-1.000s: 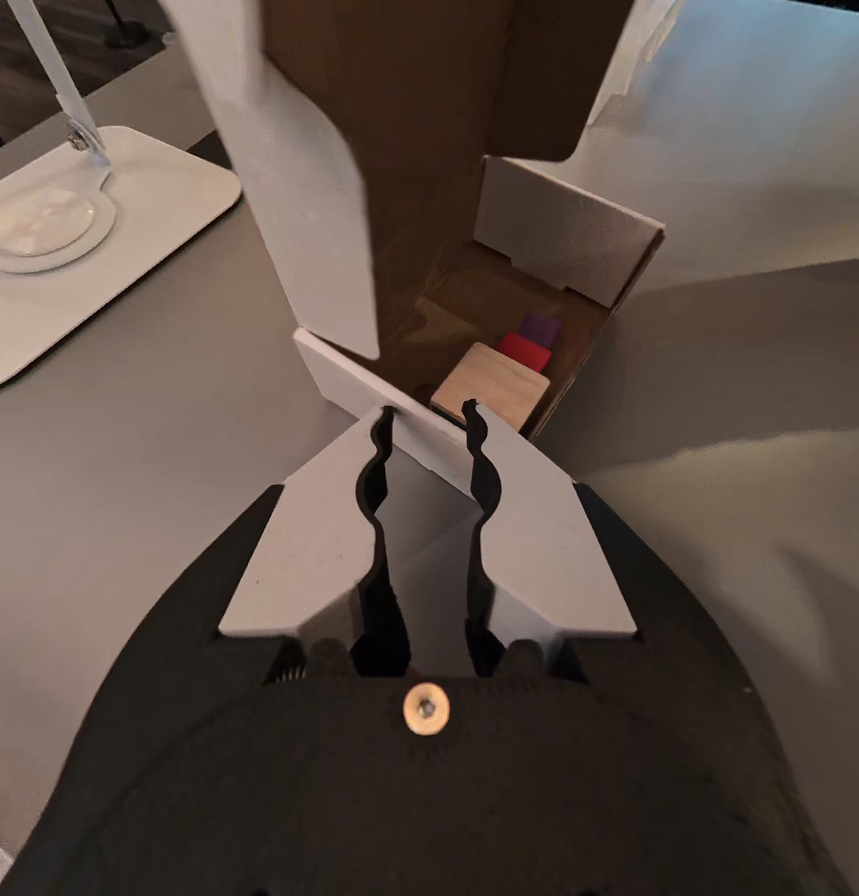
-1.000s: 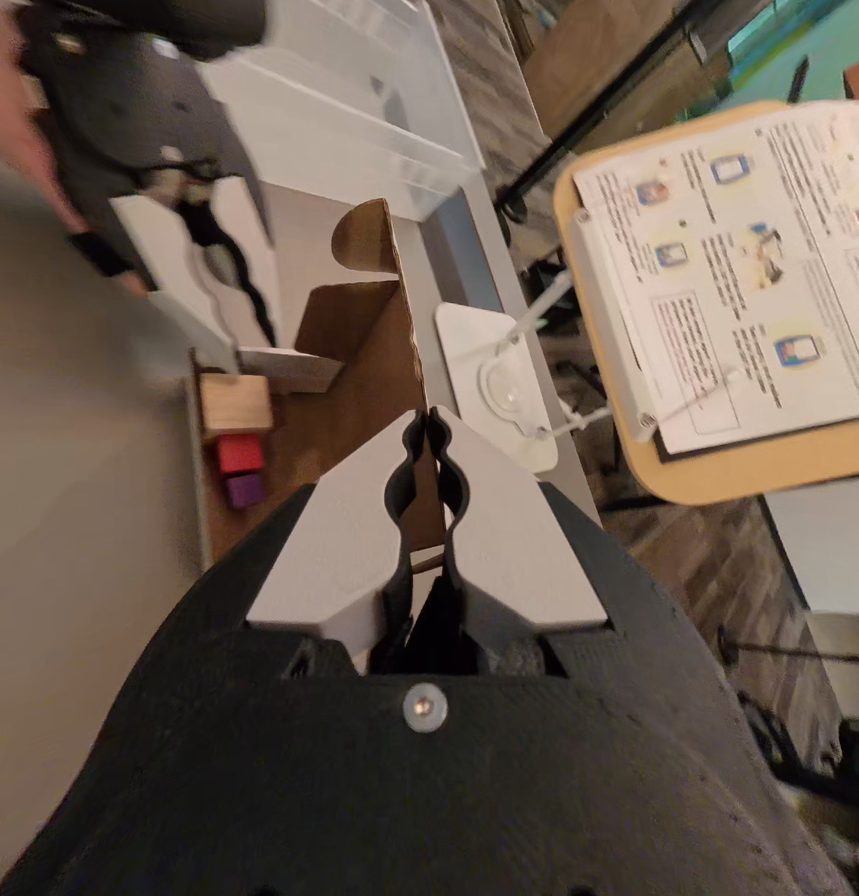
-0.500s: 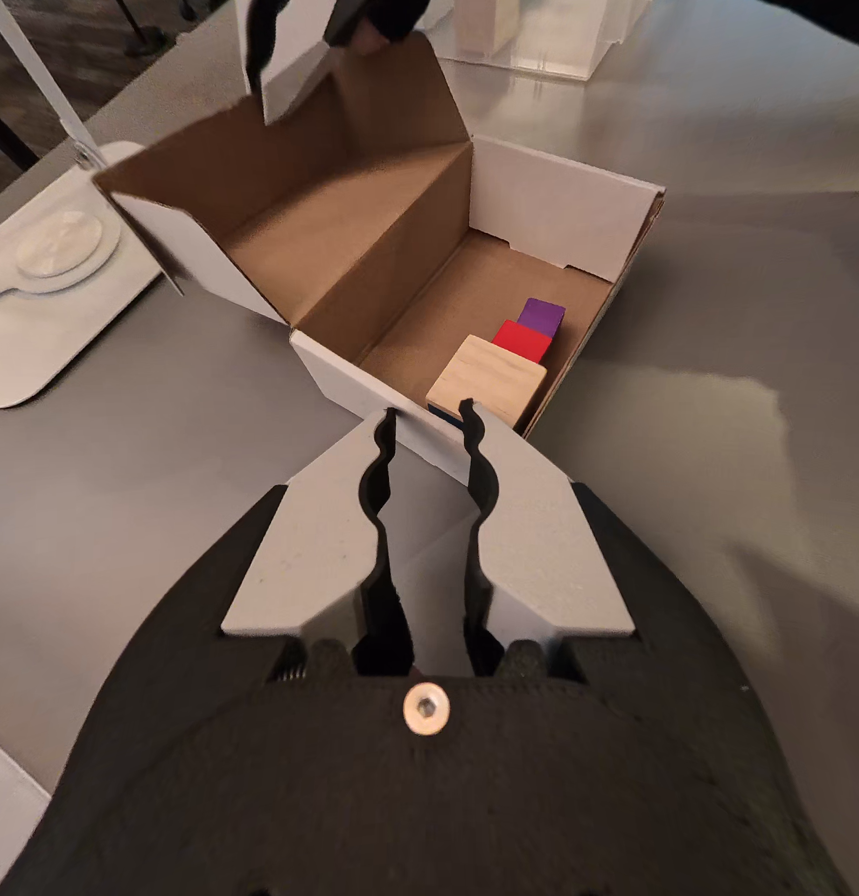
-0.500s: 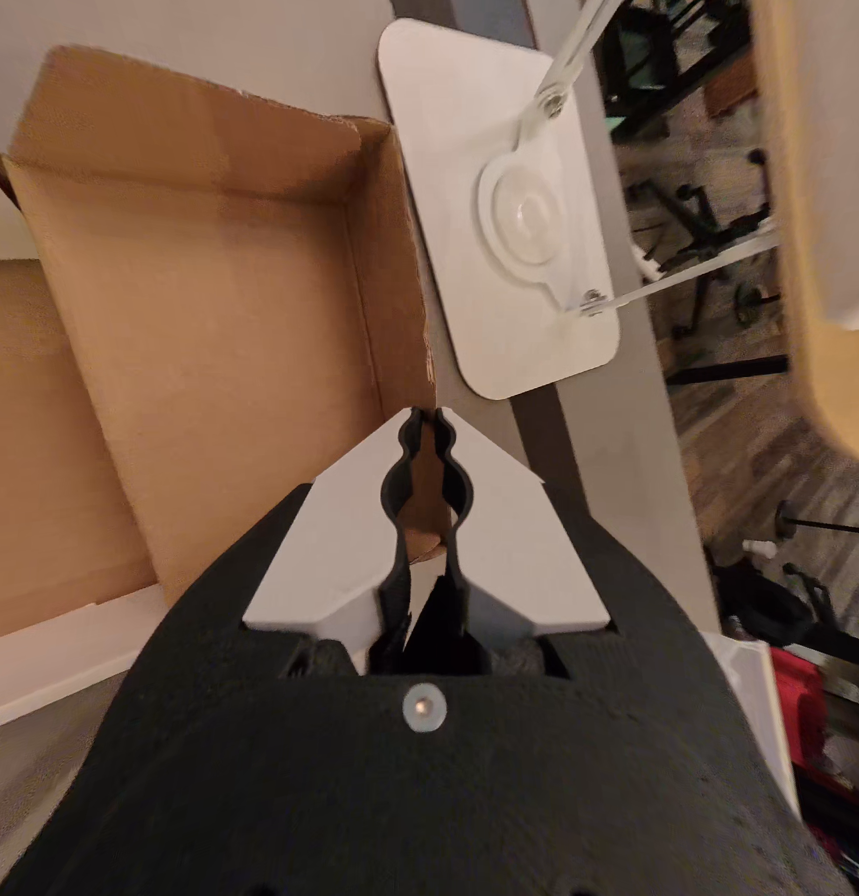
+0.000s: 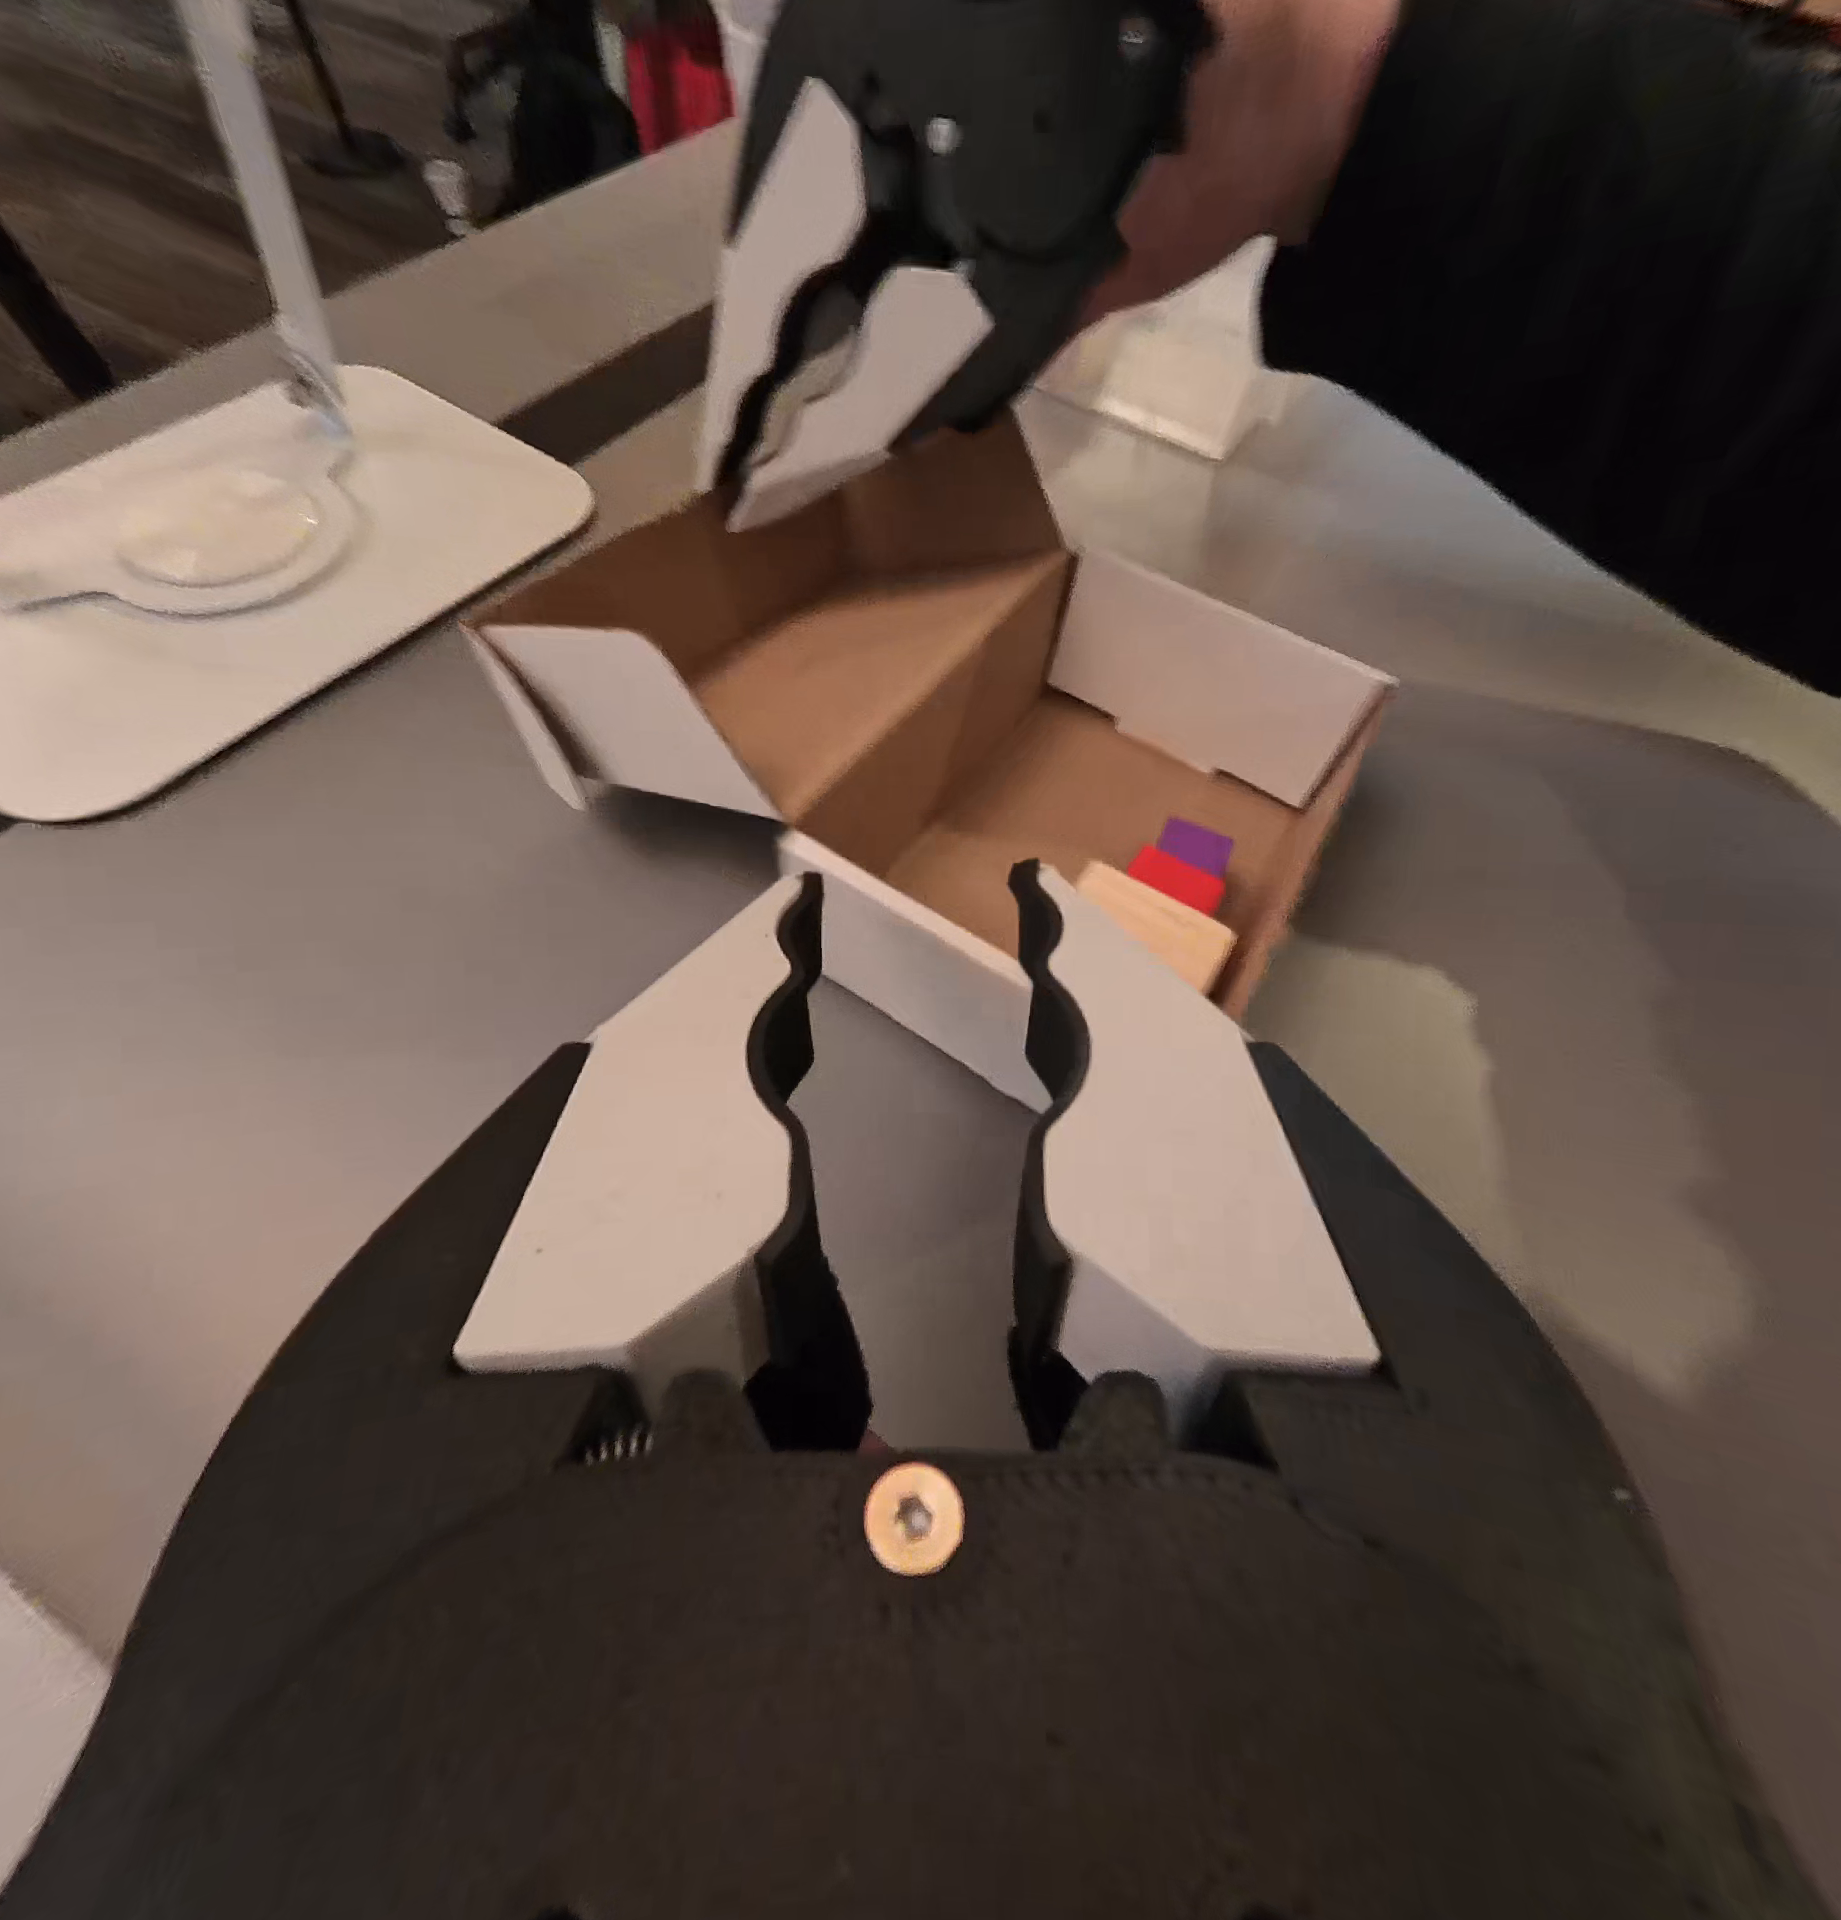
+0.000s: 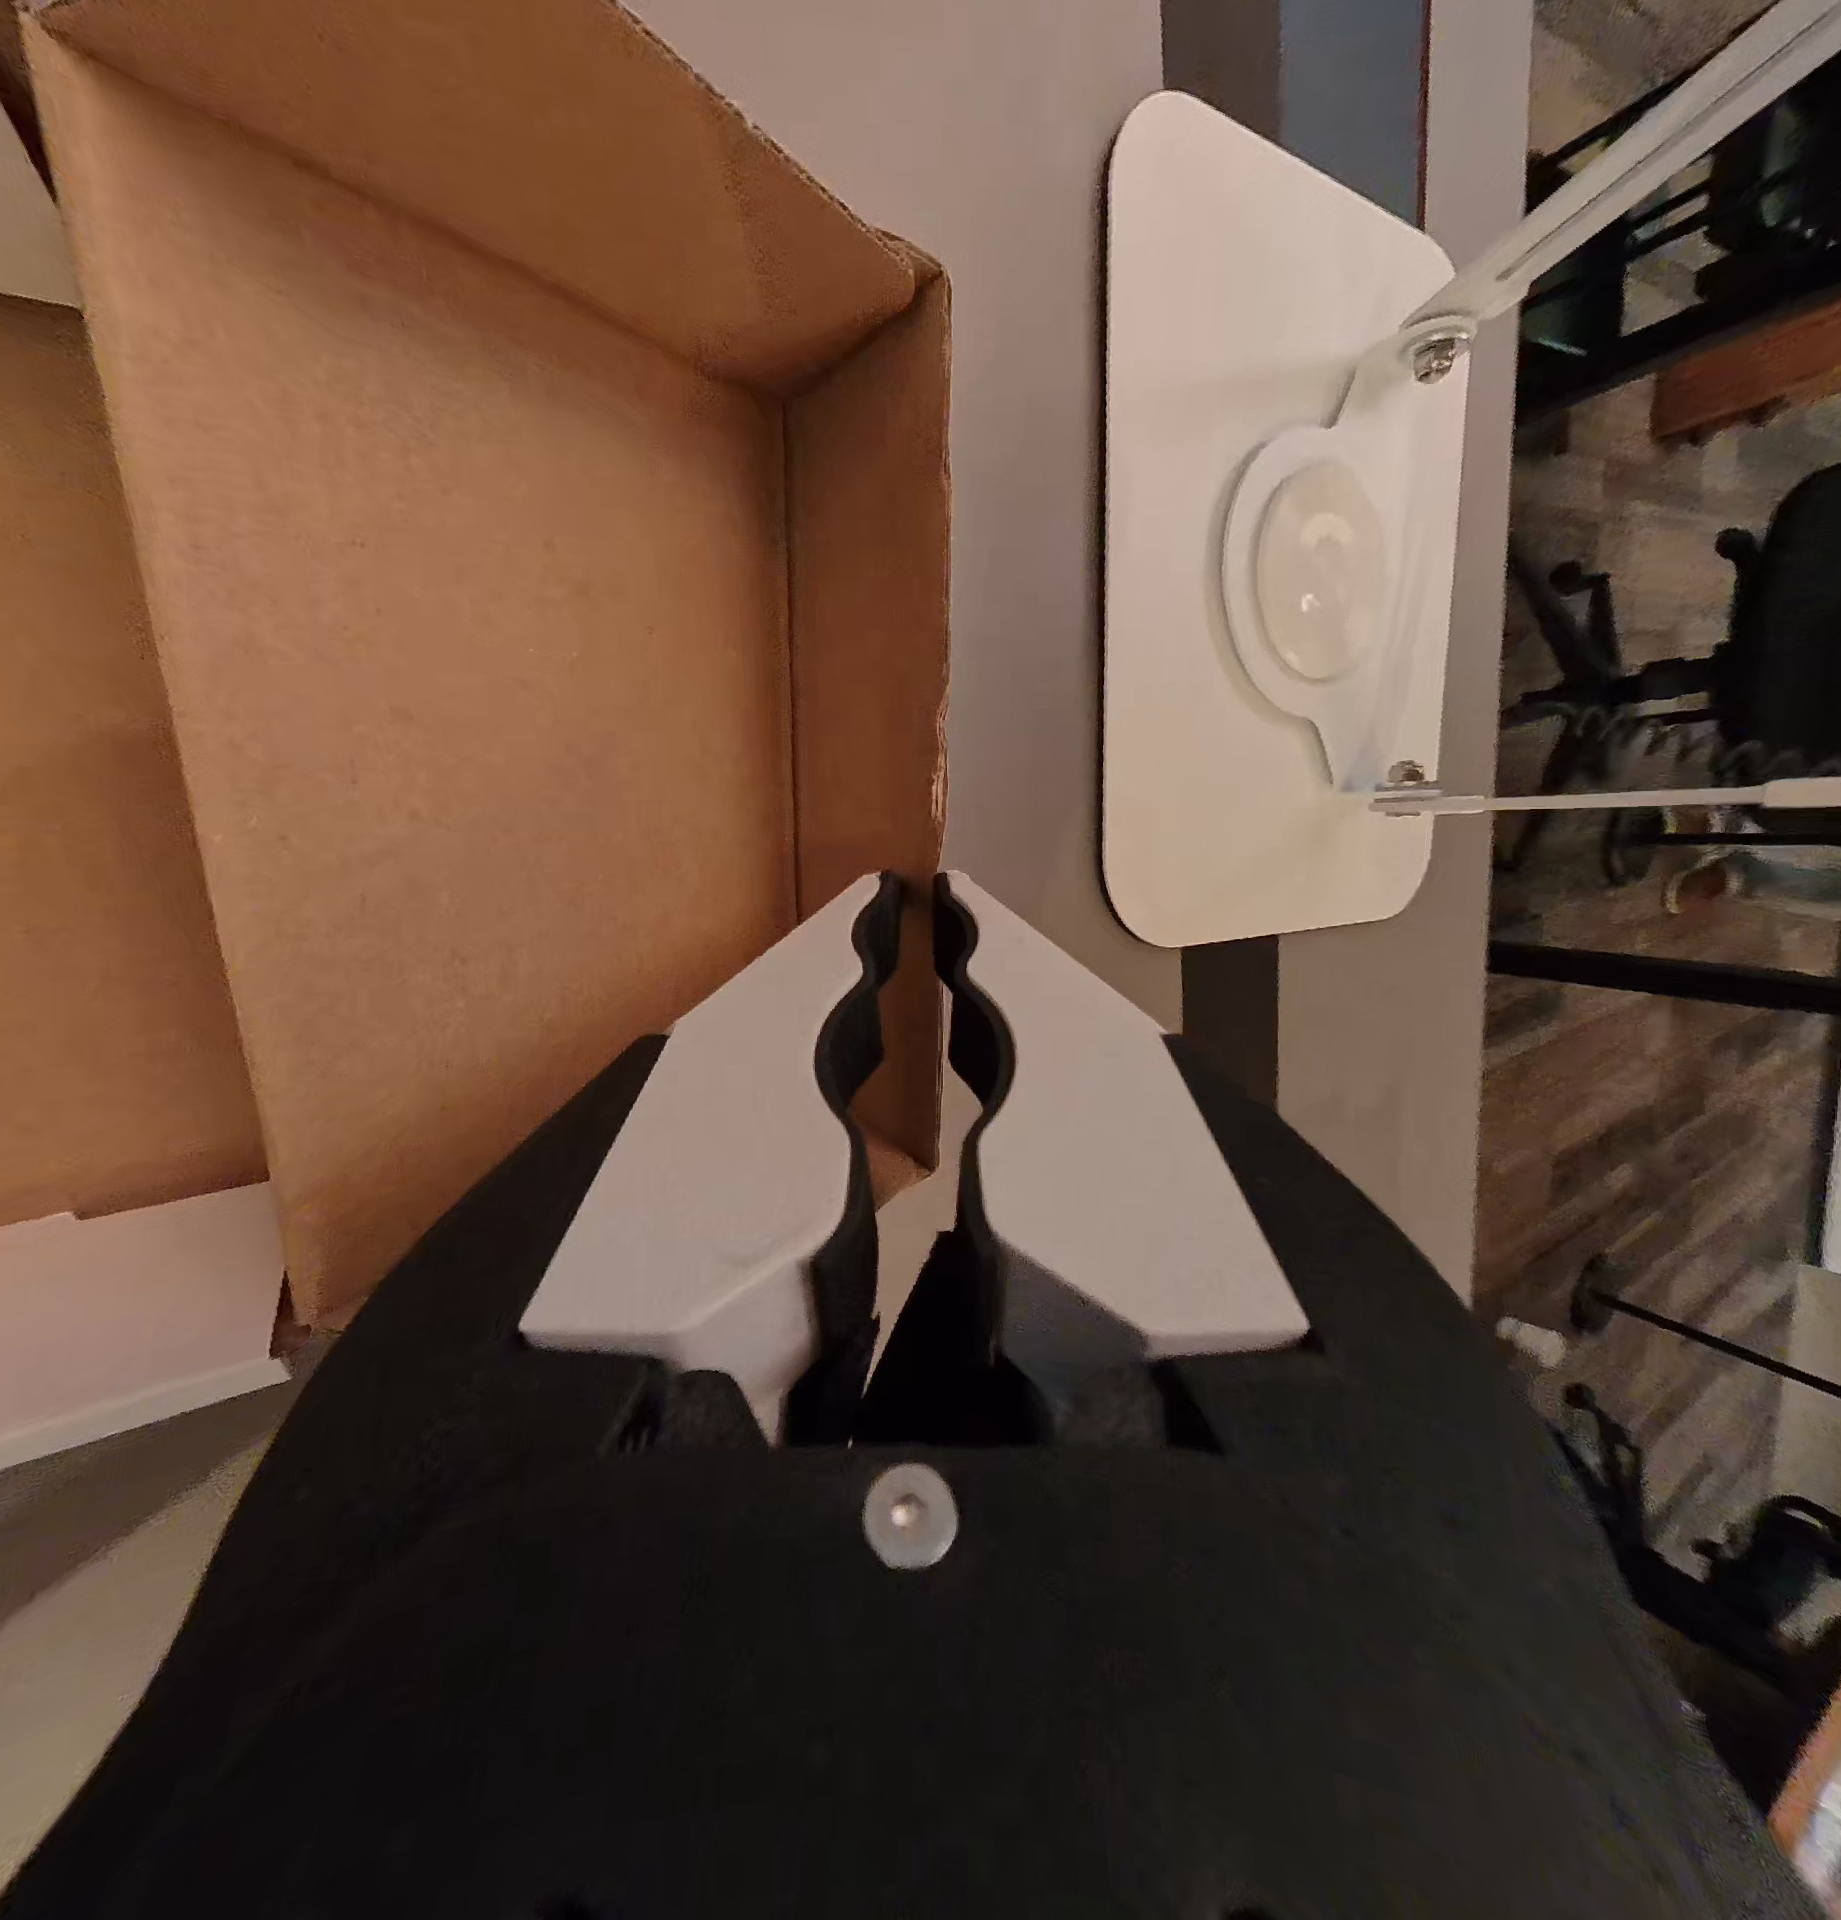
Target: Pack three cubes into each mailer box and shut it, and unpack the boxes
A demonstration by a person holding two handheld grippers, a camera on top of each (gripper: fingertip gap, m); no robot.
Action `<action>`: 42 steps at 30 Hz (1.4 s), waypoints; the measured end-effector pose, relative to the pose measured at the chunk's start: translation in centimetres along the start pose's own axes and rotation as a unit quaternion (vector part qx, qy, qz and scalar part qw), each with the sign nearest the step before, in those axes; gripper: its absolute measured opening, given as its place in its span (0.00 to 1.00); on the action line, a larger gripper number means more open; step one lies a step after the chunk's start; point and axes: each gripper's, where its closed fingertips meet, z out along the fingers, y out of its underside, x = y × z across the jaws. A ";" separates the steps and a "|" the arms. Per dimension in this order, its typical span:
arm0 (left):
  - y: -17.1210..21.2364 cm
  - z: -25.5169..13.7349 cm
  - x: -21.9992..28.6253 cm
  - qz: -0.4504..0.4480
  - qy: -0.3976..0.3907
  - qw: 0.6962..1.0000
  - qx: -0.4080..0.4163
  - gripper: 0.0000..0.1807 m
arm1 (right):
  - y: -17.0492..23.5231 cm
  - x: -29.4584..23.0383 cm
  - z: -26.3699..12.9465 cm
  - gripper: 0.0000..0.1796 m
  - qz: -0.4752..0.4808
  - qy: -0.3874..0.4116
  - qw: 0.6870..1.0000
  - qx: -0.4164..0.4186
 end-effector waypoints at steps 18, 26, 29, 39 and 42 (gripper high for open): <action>2.8 5.8 -2.1 -0.017 0.006 0.994 -0.107 0.12 | -2.6 1.4 -6.4 0.27 0.015 0.074 0.997 0.009; 2.8 5.8 -2.0 -0.011 0.002 0.994 -0.107 0.11 | -8.2 -10.6 -11.4 0.23 0.030 -0.122 0.990 0.064; 2.8 5.8 -2.0 -0.013 0.003 0.994 -0.106 0.11 | -8.8 -15.0 -9.4 0.26 0.049 -0.199 0.977 0.056; 2.8 5.8 -1.6 -0.010 0.008 0.994 -0.109 0.09 | -9.0 -18.1 -6.2 0.22 0.074 -0.288 0.955 0.013; 2.8 5.8 -1.5 -0.008 0.009 0.994 -0.108 0.09 | -8.9 -17.8 -5.9 0.25 0.085 -0.287 0.954 0.008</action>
